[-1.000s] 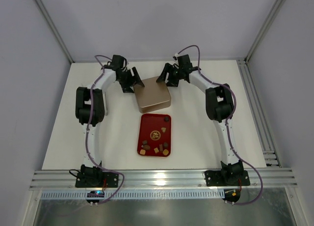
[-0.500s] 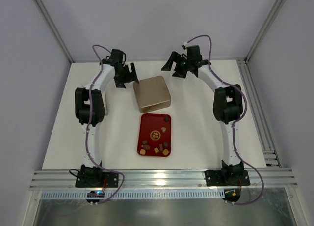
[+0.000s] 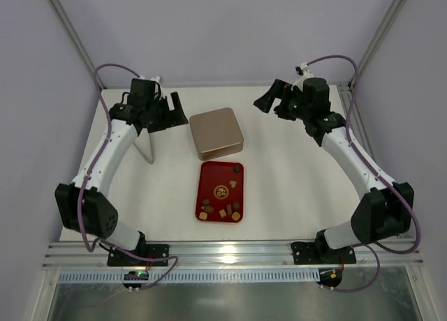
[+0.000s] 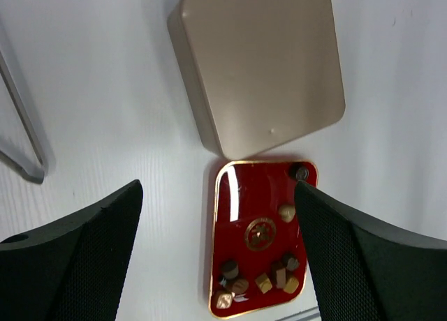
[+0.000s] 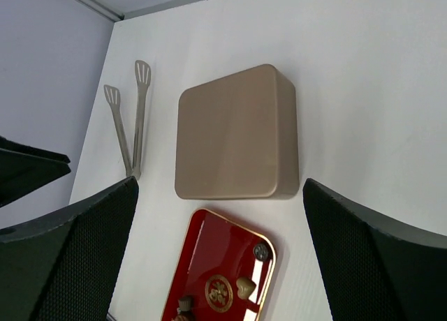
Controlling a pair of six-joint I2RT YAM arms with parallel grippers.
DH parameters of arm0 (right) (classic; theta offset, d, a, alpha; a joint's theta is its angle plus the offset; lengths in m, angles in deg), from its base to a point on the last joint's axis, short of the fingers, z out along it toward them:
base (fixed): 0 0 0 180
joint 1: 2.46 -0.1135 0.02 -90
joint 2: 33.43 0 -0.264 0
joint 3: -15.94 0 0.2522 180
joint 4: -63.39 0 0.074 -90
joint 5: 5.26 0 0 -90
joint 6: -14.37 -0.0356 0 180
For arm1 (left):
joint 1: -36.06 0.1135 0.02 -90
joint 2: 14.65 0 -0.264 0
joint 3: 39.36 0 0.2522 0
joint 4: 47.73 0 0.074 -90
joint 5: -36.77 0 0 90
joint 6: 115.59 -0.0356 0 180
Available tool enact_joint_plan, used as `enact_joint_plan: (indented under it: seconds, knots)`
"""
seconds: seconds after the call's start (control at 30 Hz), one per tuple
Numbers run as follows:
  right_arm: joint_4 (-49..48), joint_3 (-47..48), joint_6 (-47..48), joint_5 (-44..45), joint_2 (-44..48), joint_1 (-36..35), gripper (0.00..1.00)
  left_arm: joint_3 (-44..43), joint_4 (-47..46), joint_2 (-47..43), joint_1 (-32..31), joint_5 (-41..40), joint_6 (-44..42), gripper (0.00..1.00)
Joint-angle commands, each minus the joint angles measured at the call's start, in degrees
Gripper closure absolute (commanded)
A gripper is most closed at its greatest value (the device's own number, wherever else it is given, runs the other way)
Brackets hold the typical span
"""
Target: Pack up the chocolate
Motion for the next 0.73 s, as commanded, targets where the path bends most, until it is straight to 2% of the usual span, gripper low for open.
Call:
enact_joint_plan:
  seconds: [0.0, 0.13, 0.3, 0.47, 0.7]
  knots:
    - [-1.47, -6.49, 2.07, 5.27, 9.52, -0.07, 0.0, 6.88, -1.14, -9.35, -0.74, -1.91, -2.2, 0.13]
    - [0.63, -16.15, 2.68, 8.96, 18.5, -0.07, 0.0, 15.58, -0.97, -18.23, -0.82, -3.06, -3.52, 0.13]
    - [3.54, -24.42, 3.3, 13.97, 28.86, -0.07, 0.0, 22.36, -1.23, -26.84, -0.74, -3.33, -3.69, 0.13]
    - [3.98, -27.25, 5.23, 15.12, 33.54, 0.02, 0.0, 26.06, -1.85, -30.72, -0.74, -4.64, -4.48, 0.13]
    - [3.02, -26.73, 5.41, 17.14, 34.07, -0.06, 0.0, 27.73, -2.11, -31.96, -0.74, -4.29, -4.57, 0.13]
